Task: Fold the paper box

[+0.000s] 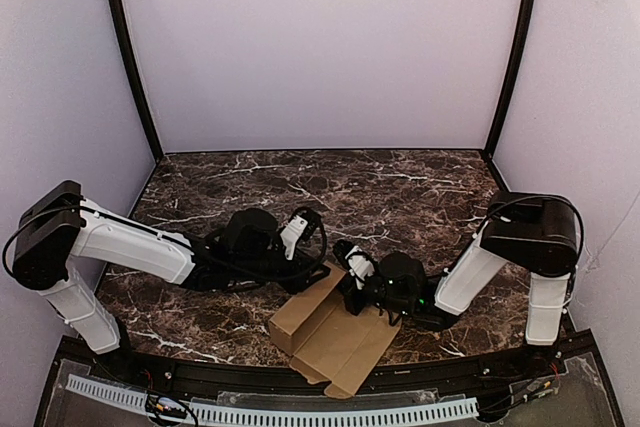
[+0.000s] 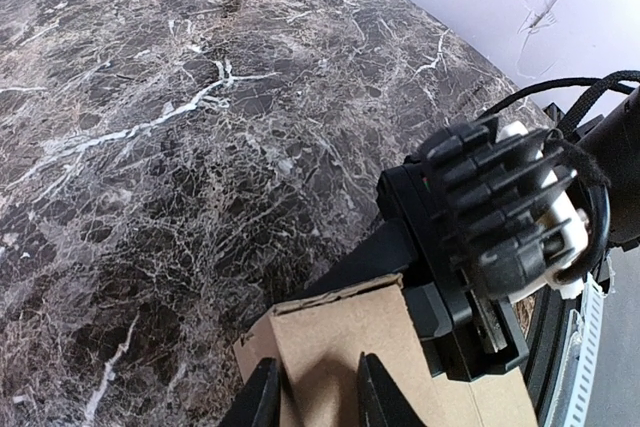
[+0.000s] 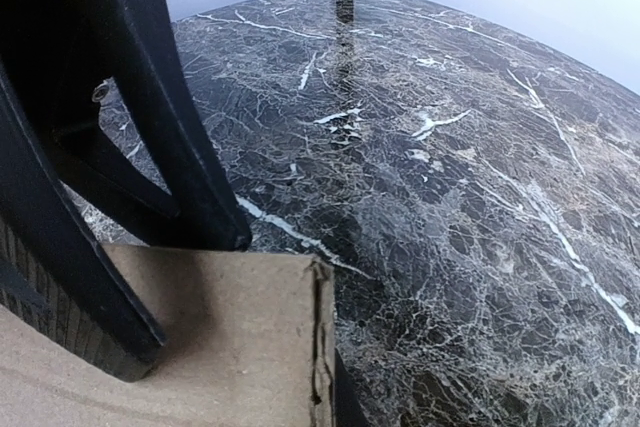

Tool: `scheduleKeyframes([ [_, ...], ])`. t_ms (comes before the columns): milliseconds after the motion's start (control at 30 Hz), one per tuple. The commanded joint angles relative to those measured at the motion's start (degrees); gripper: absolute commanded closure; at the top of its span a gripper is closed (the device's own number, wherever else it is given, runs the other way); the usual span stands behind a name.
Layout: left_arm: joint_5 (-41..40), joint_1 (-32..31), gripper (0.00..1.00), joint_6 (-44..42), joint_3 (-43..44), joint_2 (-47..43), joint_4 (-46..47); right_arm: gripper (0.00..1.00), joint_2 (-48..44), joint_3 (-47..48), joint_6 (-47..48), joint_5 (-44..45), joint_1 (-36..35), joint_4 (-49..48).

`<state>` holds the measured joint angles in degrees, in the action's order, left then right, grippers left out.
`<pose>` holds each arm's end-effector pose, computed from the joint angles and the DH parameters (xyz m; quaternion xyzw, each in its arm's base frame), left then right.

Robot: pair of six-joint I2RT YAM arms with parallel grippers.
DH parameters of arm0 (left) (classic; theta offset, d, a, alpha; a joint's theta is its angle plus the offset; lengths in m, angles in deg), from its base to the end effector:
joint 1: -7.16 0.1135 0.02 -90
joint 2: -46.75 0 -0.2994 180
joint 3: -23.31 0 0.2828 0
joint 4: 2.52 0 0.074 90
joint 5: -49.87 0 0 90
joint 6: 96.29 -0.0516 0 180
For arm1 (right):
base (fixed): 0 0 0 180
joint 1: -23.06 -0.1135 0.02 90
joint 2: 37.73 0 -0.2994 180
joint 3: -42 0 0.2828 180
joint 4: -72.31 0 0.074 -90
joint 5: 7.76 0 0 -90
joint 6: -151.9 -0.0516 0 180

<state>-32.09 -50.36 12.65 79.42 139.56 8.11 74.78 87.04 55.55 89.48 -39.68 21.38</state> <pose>0.1946 -0.3192 0.1886 0.3146 0.7865 -0.3735 0.3780 0.1720 0.3197 0.0932 -0.3446 0.7228 0.2968 0.5203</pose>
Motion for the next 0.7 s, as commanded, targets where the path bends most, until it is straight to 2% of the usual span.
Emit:
scheduleKeyframes([
  [0, 1.02, -0.24, 0.74, -0.12, -1.54, -0.23, -4.24, 1.0, 0.31, 1.11, -0.34, 0.76, -0.49, -3.11],
  [233, 0.93, -0.23, 0.74, -0.13, -1.58, -0.48, -4.54, 1.0, -0.01, 0.8, 0.52, 2.45, -1.19, -2.79],
  [400, 0.12, -0.24, 0.74, -0.37, -1.49, -0.65, -4.8, 0.69, -1.86, -0.18, 0.69, 2.36, -1.41, -1.31],
  [667, -1.89, -0.28, 0.74, -0.79, -1.99, -1.82, -5.63, 0.42, -6.8, -2.74, 0.89, 1.82, -1.57, 3.87],
])
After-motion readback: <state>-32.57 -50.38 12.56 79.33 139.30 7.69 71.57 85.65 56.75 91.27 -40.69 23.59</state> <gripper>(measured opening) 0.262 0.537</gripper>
